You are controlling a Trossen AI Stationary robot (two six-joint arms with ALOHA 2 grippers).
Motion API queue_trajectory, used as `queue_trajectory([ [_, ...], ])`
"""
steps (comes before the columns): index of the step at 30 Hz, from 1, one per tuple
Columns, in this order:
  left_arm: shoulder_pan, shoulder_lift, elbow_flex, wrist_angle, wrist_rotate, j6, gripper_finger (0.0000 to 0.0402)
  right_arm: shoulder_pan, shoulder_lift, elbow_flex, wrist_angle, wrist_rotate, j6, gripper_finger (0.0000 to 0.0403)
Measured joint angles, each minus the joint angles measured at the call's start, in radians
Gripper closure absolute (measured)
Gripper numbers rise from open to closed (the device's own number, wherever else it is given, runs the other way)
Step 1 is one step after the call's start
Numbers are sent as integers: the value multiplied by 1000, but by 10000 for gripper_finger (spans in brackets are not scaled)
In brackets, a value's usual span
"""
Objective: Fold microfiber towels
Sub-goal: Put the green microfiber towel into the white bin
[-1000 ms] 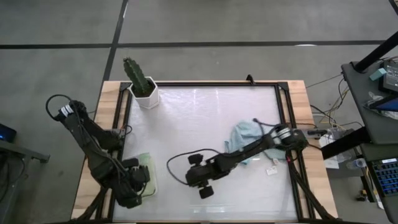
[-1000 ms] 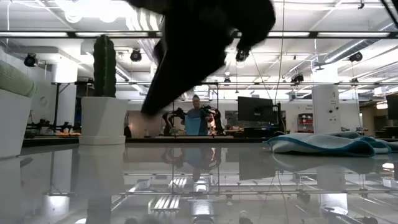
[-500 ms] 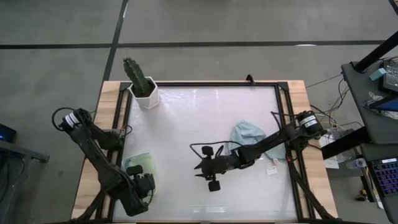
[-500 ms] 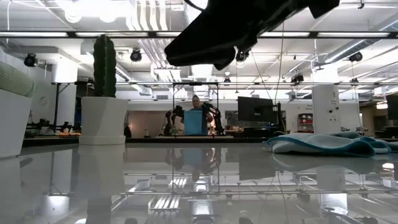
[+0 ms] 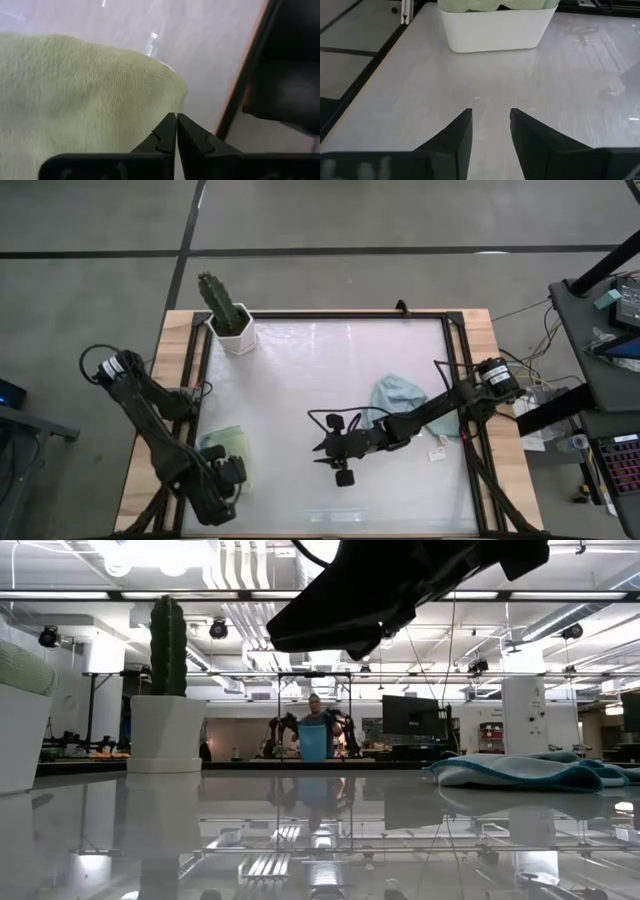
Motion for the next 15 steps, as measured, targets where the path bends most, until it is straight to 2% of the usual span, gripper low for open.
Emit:
queue_trajectory([
  [5,-38,-43,-23,2,4,-52,402,0,0,-2,2,19,6,280],
  [15,-67,-9,-133,43,6,-127,401,0,0,-5,2,19,10,280],
])
